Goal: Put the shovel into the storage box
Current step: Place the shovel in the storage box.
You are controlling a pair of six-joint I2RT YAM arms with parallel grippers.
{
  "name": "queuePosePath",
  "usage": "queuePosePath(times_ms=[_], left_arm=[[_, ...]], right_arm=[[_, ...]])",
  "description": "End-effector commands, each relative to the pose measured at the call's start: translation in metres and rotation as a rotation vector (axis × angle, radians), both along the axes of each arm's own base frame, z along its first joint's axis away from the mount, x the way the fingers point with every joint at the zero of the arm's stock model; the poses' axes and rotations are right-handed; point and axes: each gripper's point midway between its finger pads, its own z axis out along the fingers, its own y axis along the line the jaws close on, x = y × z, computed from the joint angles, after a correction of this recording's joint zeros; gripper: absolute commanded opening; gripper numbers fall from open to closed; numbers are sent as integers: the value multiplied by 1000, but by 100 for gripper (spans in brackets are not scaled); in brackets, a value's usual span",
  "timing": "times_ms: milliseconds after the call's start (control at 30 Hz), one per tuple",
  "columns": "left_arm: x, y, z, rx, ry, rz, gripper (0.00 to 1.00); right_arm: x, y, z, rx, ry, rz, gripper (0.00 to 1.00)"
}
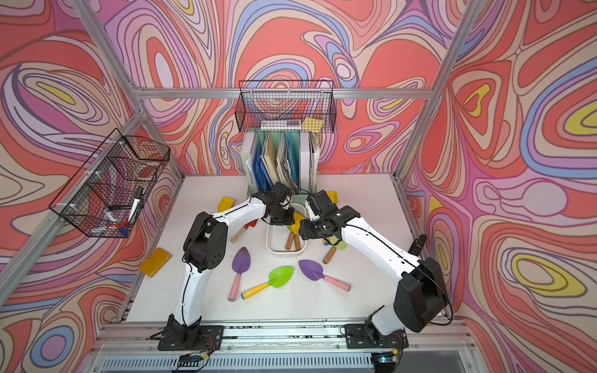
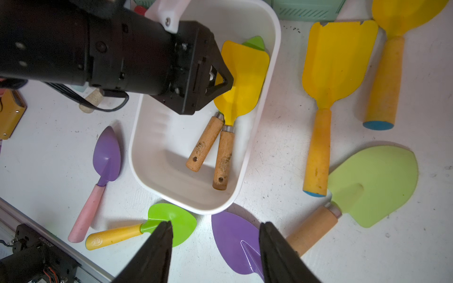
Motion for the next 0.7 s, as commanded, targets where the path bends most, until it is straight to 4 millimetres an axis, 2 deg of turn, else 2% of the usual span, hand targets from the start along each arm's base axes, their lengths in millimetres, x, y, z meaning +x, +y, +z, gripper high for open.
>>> queuePosePath(times_ms=[0,167,367,500,667], left_arm=[[6,-1,-1,-9,0,6,31],[6,-1,-2,-5,5,5,35],[7,-1,8,-7,-7,3,40],[9,0,25,-6,-36,5,52],[11,5,55,-6,-92,7,58]], right_arm=[[-3,1,1,1,-8,17,58],[-3,2,2,4,-8,17,58],[-3,2,2,6,-9,18,58],[-1,-1,2,-6,-9,-5,58],[9,-21,1,-103,-21,-103,58]])
